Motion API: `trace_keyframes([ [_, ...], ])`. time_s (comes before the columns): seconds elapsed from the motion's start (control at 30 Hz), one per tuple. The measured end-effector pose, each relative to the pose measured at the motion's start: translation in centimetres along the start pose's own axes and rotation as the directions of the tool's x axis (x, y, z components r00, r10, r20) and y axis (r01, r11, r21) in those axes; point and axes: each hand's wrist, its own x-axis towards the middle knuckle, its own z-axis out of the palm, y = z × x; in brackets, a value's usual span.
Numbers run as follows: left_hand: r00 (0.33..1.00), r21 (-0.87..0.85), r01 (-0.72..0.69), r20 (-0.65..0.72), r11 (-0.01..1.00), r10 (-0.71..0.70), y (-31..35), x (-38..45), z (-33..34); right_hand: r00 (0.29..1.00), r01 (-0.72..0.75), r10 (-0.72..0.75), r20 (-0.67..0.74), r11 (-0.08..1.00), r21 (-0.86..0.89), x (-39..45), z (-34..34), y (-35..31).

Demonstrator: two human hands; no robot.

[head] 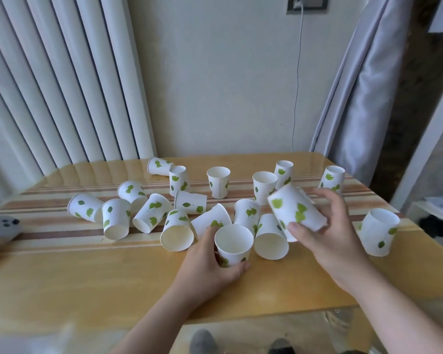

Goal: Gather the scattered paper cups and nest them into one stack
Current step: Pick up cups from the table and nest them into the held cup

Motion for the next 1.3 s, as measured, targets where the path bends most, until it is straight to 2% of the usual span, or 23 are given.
trace_keyframes([
  [0.07, 1.000, -0.026, -0.012, -0.017, 1.000, 0.011, -0.4, -0.2, 0.0, 0.994, 0.026, -0.025, 0.104, 1.000, -0.009, 0.5, 1.4, -1.5],
  [0.13, 0.999, -0.076, -0.024, -0.033, 0.997, 0.021, -0.5, -0.5, -0.3, 0.967, 0.061, -0.035, 0.253, 0.994, -0.093, 0.9, 2.4, -2.8],
  [0.23, 0.998, -0.110, -0.060, -0.044, 0.992, 0.056, -0.4, -0.7, -0.3, 0.908, 0.066, 0.031, 0.418, 0.974, -0.217, 1.6, 3.4, -3.9],
  [0.4, 0.996, -0.118, -0.093, -0.023, 0.989, 0.091, 0.0, -0.7, -0.2, 0.823, 0.208, 0.093, 0.560, 0.869, -0.449, 2.8, 5.5, -4.4],
  [0.47, 0.996, -0.113, -0.082, -0.034, 0.990, 0.079, -0.1, -0.7, -0.3, 0.810, 0.246, 0.094, 0.579, 0.842, -0.480, 3.0, 5.6, -4.0],
  [0.5, 0.997, -0.111, -0.072, -0.045, 0.991, 0.067, -0.1, -0.7, -0.3, 0.820, 0.236, 0.075, 0.567, 0.859, -0.455, 3.0, 5.3, -3.8],
  [0.57, 0.996, -0.103, -0.053, -0.074, 0.993, 0.046, -0.2, -0.7, -0.4, 0.884, 0.179, 0.020, 0.468, 0.908, -0.378, 3.3, 4.1, -3.0],
  [0.63, 0.994, -0.110, -0.038, -0.102, 0.993, 0.027, -0.3, -0.5, -0.4, 0.930, 0.153, 0.005, 0.367, 0.904, -0.400, 3.6, 2.7, -1.0],
  [0.73, 0.993, -0.122, -0.021, -0.117, 0.992, 0.007, -0.3, -0.2, -0.4, 0.932, 0.209, 0.005, 0.362, 0.809, -0.550, 2.9, 2.0, 3.1],
  [0.87, 0.993, -0.126, -0.025, -0.115, 0.992, 0.010, -0.4, -0.2, -0.3, 0.932, 0.302, -0.109, 0.345, 0.759, -0.577, 1.8, 2.5, 6.4],
  [1.07, 0.993, -0.084, -0.034, -0.116, 0.996, 0.024, -0.3, -0.3, -0.3, 0.962, 0.273, -0.206, 0.179, 0.740, -0.615, 1.6, 3.1, 6.4],
  [1.23, 0.994, -0.068, -0.040, -0.103, 0.997, 0.033, -0.4, -0.3, -0.2, 0.960, 0.243, -0.269, 0.075, 0.672, -0.700, 1.0, 3.6, 6.5],
  [1.3, 0.995, -0.066, -0.035, -0.099, 0.997, 0.029, -0.4, -0.4, -0.2, 0.968, 0.188, -0.249, 0.005, 0.716, -0.672, 1.0, 3.3, 6.4],
])
